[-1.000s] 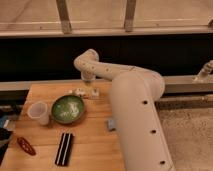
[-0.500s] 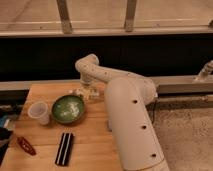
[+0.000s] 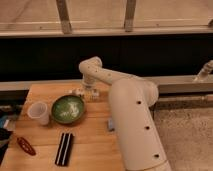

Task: Place the bottle in the ceramic bowl

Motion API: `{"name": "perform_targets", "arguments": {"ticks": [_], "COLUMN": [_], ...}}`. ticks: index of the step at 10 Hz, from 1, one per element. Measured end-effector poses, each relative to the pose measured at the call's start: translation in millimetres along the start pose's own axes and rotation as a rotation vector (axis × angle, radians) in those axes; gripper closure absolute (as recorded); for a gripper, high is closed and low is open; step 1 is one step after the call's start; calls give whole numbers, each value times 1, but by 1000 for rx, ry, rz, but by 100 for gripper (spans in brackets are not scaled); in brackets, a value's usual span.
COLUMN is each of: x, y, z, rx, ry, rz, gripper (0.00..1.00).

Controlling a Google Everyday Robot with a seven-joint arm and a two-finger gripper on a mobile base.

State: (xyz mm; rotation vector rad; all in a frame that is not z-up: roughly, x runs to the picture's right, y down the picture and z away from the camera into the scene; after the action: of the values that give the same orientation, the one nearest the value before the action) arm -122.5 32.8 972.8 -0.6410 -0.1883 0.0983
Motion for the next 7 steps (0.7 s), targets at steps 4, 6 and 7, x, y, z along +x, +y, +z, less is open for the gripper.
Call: {"name": "perform_targets", "arguments": {"ticks": [4, 6, 7], "x": [11, 23, 25], "y": [1, -4, -6], "z": [-16, -44, -59], "rx": [28, 71, 92], "ry": [-23, -33, -35], "rz": [25, 48, 50], "gripper": [97, 100, 100]}}
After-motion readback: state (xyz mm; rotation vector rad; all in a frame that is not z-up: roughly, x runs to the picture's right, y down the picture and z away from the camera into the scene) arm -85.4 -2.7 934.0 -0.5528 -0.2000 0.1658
